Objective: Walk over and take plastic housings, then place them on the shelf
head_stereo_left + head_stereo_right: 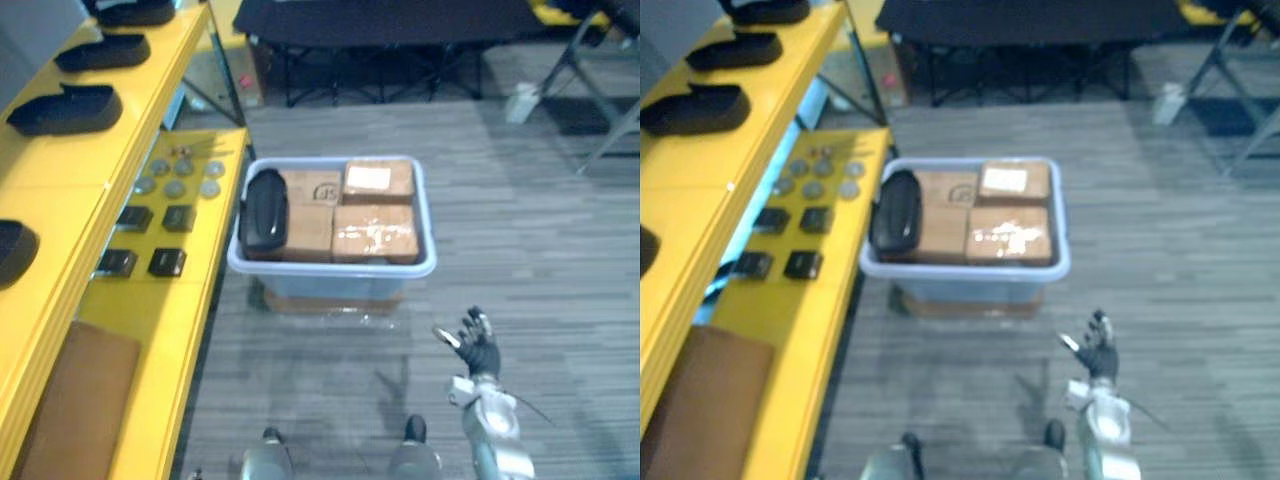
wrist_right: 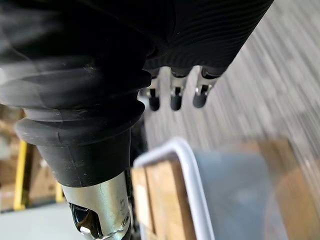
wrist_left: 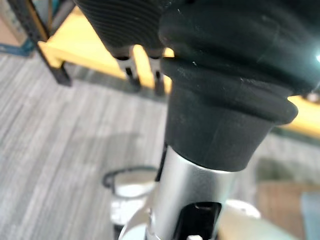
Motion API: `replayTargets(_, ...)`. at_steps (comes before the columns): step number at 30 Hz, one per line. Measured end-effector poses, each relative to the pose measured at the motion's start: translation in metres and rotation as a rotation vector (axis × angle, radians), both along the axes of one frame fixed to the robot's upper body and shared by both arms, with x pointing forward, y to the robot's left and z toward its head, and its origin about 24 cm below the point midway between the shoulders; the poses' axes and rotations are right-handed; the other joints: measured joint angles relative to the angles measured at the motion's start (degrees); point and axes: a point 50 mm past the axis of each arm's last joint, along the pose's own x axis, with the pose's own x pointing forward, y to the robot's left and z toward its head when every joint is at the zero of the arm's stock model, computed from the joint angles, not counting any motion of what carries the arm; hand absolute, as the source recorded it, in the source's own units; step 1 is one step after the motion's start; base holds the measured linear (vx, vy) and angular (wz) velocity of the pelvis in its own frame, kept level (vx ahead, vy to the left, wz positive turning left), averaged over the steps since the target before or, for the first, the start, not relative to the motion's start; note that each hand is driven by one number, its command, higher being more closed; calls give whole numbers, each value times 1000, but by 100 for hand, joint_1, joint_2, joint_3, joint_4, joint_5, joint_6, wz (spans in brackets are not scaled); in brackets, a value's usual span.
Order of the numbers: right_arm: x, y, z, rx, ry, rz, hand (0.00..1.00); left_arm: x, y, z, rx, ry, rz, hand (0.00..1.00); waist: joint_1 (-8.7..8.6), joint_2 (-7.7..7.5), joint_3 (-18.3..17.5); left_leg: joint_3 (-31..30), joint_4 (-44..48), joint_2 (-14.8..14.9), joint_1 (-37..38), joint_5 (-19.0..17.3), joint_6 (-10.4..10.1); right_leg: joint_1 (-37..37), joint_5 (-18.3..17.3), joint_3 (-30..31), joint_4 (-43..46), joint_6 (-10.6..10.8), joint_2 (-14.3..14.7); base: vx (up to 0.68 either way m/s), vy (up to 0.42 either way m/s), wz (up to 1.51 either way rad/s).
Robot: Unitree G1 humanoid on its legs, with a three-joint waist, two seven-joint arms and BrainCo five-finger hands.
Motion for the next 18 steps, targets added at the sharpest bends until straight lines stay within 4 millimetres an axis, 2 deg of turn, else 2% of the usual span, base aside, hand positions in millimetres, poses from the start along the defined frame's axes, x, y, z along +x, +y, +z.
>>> replayTargets(2, 41, -16, 32, 29, -91, -38, 0, 17, -2, 7, 13, -81, -17, 0, 208, 29, 286, -288, 2, -62, -318, 153, 8, -19, 183, -297, -134, 23, 14, -85, 11, 57)
replayTargets(3, 49, -20, 40, 34, -111, -48, 0, 21, -2, 9, 15, -99, -19, 0, 272, 25, 360, -335, -4, -71, -362, 178, 11, -19, 196, -340, -157, 21, 17, -73, 27, 56)
replayTargets(5, 80, -36, 82, 21, -214, -90, 0, 35, -4, 15, 13, -156, -27, 0, 502, 36, 585, -620, 29, -131, -617, 277, 19, -13, 238, -608, -168, 8, 20, -57, 39, 56)
replayTargets(8, 100, -46, 122, 23, -310, -107, 0, 41, -7, 18, -10, -191, -15, 0, 677, 66, 675, -892, 147, -217, -900, 297, 34, -16, 240, -886, -165, 5, 10, -19, 39, 49)
replayTargets(10, 114, -60, 155, 18, -367, -139, 0, 50, -10, 20, -21, -214, -26, 0, 869, 133, 717, -1103, 229, -301, -1114, 307, 49, -15, 240, -1124, -148, 4, -16, -21, 57, 51)
replayTargets(12, 120, -65, 173, 51, -399, -153, 0, 55, -12, 21, -30, -221, -33, 0, 1062, 156, 804, -1133, 254, -325, -1127, 307, 49, -10, 239, -1143, -127, 3, -34, -28, 45, 25)
replayTargets(13, 125, -66, 192, 71, -435, -155, 0, 58, -14, 20, -41, -224, -42, 0, 1106, 231, 866, -1249, 326, -359, -1243, 306, 50, -16, 227, -1297, -66, -15, -39, -29, 25, 27)
replayTargets(15, 128, -68, 208, 72, -456, -156, 0, 61, -15, 20, -45, -223, -44, 0, 1168, 292, 942, -1348, 374, -392, -1357, 310, 56, -38, 220, -1415, -47, -24, -41, -43, 33, 28)
replayTargets(17, 131, -73, 222, 38, -440, -166, 0, 63, -15, 19, -66, -228, -23, 0, 1364, 356, 1090, -1397, 405, -428, -1413, 321, 72, -54, 194, -1441, -12, -14, -67, -56, 40, 16)
replayTargets(18, 131, -74, 224, 28, -433, -173, 0, 63, -16, 19, -68, -225, -29, 0, 1392, 363, 1102, -1415, 412, -445, -1447, 327, 81, -74, 170, -1458, 19, 7, -85, -52, 34, 19)
